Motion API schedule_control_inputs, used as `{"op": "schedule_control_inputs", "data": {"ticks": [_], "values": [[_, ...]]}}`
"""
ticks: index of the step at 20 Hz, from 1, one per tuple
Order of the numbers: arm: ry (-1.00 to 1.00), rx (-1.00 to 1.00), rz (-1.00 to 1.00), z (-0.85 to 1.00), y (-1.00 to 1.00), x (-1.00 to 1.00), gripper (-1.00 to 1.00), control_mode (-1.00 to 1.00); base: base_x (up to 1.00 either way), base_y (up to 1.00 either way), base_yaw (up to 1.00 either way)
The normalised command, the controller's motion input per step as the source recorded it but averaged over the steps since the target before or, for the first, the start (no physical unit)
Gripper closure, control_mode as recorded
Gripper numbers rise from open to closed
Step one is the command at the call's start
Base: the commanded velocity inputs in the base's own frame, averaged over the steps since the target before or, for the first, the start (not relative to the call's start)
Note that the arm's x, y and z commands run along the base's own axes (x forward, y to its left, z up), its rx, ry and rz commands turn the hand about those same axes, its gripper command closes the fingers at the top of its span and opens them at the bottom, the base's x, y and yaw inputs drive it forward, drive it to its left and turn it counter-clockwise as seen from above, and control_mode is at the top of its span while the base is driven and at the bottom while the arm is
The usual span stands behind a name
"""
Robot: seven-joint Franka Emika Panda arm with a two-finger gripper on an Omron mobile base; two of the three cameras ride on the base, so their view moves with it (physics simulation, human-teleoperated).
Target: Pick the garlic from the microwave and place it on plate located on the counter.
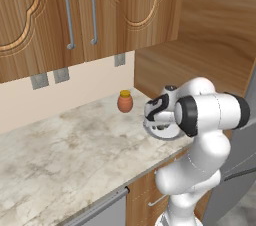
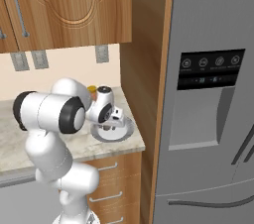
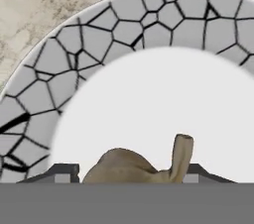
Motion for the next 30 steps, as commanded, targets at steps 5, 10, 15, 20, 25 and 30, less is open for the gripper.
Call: {"op": "schedule_control_inputs", "data": {"ticks": [5,10,15,20,25,30], "values": [[-0.01,0.0,-0.03,0.41,0.02,0.0,-1.0,-1.0,0.0,0.0,0.0],[-0.02,0.0,-0.02,0.8,0.03,-0.13,-1.0,-1.0,0.0,0.0,0.0],[-0.02,0.0,0.0,0.93,0.17,-0.34,-1.0,-1.0,0.0,0.0,0.0],[-0.01,0.0,0.0,0.77,0.27,-0.78,-1.0,-1.0,0.0,0.0,0.0],[0.0,0.0,0.0,0.57,0.39,-0.95,-1.0,-1.0,0.0,0.0,0.0],[-0.02,0.0,0.0,0.66,0.0,-0.85,-1.0,-1.0,0.0,0.0,0.0]]}}
